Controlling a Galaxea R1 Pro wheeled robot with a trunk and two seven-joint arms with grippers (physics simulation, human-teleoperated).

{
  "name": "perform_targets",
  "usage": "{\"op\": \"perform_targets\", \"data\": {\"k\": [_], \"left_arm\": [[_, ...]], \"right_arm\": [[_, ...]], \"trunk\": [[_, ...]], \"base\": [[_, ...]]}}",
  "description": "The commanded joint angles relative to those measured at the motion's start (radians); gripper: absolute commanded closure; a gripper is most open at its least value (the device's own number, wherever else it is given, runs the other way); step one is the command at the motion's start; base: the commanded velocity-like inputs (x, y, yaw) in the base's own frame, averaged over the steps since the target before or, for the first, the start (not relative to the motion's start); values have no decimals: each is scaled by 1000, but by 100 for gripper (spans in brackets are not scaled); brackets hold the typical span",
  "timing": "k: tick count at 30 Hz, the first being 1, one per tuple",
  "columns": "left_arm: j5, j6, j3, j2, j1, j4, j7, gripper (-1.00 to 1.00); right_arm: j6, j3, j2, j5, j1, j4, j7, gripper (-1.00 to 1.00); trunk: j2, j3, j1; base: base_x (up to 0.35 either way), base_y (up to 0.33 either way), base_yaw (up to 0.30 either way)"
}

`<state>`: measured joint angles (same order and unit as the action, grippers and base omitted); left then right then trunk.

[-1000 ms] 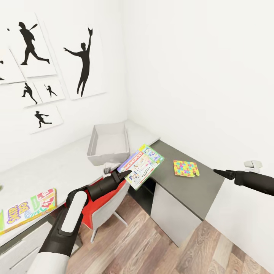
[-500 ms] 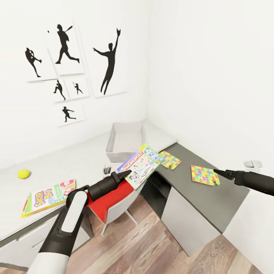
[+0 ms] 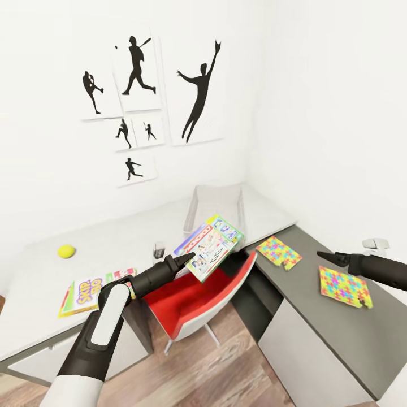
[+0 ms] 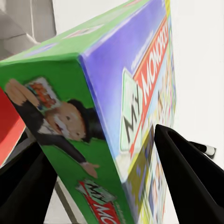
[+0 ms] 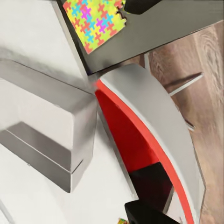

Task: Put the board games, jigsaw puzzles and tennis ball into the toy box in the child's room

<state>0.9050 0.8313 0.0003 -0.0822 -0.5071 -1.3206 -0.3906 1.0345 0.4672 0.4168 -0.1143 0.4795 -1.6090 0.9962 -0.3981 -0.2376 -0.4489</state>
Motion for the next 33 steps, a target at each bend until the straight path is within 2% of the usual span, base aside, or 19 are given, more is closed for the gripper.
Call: {"op": "perform_targets", "data": {"k": [1,16,27,33], "left_arm": [[6,6,1,-1,-1,0,-1,100],[5,6,1,-1,-2,0,1,100],[2,6,0,-1,-2,3,3,100],[2,6,0,-1,-2,6,4,100]], "right_arm": [[7,1,0,-5,1,0,-1,-100],[3,2,0,-5,1,0,-1,-100],[3,3,0,-5,1,0,-1,-100],[2,2,0,-5,1,0,-1,-100]], "trunk": [[-2,-2,-1],[-2,-2,-1],[-2,-2,-1],[-2,-2,-1]], "base": [[320,0,187],[299,0,37],[60,0,11],[10,0,164]]}}
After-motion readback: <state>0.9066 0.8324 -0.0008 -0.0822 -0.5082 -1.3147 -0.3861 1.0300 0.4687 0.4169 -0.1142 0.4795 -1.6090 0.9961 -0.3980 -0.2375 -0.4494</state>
